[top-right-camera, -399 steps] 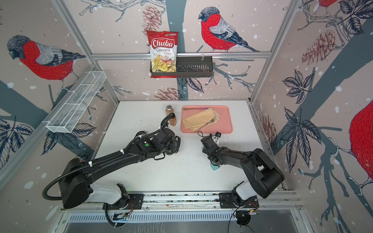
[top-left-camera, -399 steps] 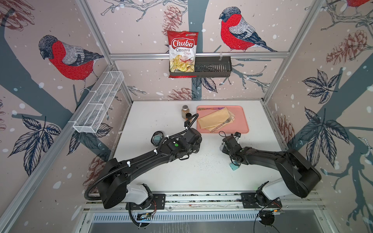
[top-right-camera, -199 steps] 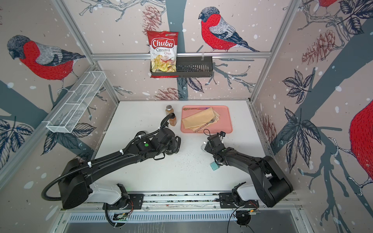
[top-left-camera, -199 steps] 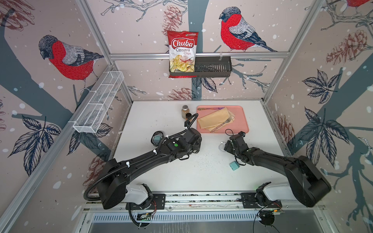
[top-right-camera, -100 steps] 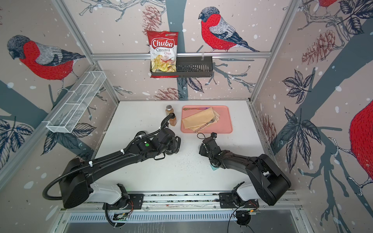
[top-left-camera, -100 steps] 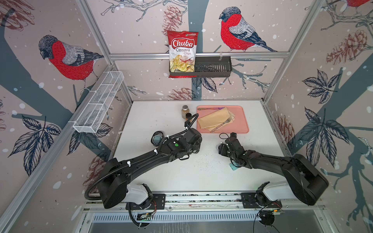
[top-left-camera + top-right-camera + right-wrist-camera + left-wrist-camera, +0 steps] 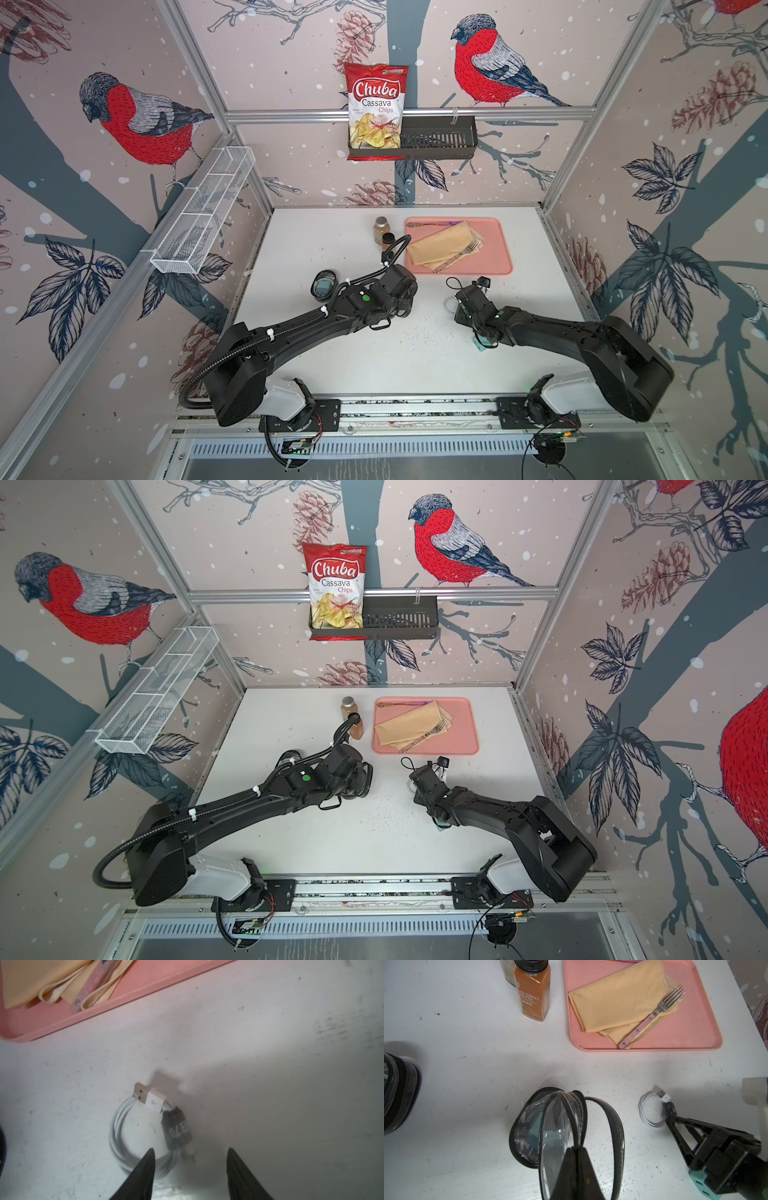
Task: Pack away charging kits
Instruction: Pick up the charging cable from the center of the board, then place the charging cable in the storage bag.
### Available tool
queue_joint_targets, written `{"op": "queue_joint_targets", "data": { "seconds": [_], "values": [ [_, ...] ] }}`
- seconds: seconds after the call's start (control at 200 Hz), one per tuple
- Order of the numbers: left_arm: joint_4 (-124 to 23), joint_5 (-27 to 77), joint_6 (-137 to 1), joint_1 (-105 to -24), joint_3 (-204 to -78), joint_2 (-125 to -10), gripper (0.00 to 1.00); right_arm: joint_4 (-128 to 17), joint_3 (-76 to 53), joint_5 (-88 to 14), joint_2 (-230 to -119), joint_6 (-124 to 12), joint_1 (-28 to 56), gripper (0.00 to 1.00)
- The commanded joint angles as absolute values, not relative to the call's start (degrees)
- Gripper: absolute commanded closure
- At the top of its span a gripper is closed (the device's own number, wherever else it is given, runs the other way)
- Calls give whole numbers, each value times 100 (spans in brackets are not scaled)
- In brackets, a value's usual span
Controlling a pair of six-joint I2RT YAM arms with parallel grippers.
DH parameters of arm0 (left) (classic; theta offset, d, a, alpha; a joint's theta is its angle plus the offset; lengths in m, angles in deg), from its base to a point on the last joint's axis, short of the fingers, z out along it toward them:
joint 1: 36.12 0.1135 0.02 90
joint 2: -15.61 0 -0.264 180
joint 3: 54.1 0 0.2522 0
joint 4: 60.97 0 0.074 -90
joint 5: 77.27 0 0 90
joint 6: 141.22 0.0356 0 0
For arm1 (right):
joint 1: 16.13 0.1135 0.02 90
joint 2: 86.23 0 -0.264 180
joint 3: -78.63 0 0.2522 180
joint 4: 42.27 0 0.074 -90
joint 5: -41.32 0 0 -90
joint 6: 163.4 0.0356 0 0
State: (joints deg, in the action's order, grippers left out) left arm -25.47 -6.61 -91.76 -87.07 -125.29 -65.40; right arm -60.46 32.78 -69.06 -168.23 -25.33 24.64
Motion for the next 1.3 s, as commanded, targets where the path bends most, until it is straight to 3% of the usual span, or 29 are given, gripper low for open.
{"op": "queue_joint_targets", "data": {
  "seconds": [0.0, 0.305, 0.55, 0.78, 1.066, 1.296],
  "values": [
    [-2709, -703, -9181, -8698, -12542, -6566, 100, -6146, 3069, -7101, -17174, -2706, 2350, 48],
    [-2733, -654, -9139, -8694, -12543, -6569, 100, -5996, 2492, -6890, -18203, -2893, 2236, 67],
    [-2816, -569, -9095, -8700, -12534, -6511, 100, -5963, 2591, -6864, -18167, -2782, 2245, 84],
    [-3305, 55, -8886, -8700, -12299, -6541, 100, -6148, 2992, -6828, -17201, -2591, 2435, 93],
    [-3871, 608, -8781, -8705, -12175, -6765, 100, -6553, 3443, -7040, -15112, -2034, 3647, 93],
    [-3993, 776, -8781, -8695, -12248, -7037, 100, -6715, 2896, -7297, -15157, -1931, 4531, 99]
  ]
}}
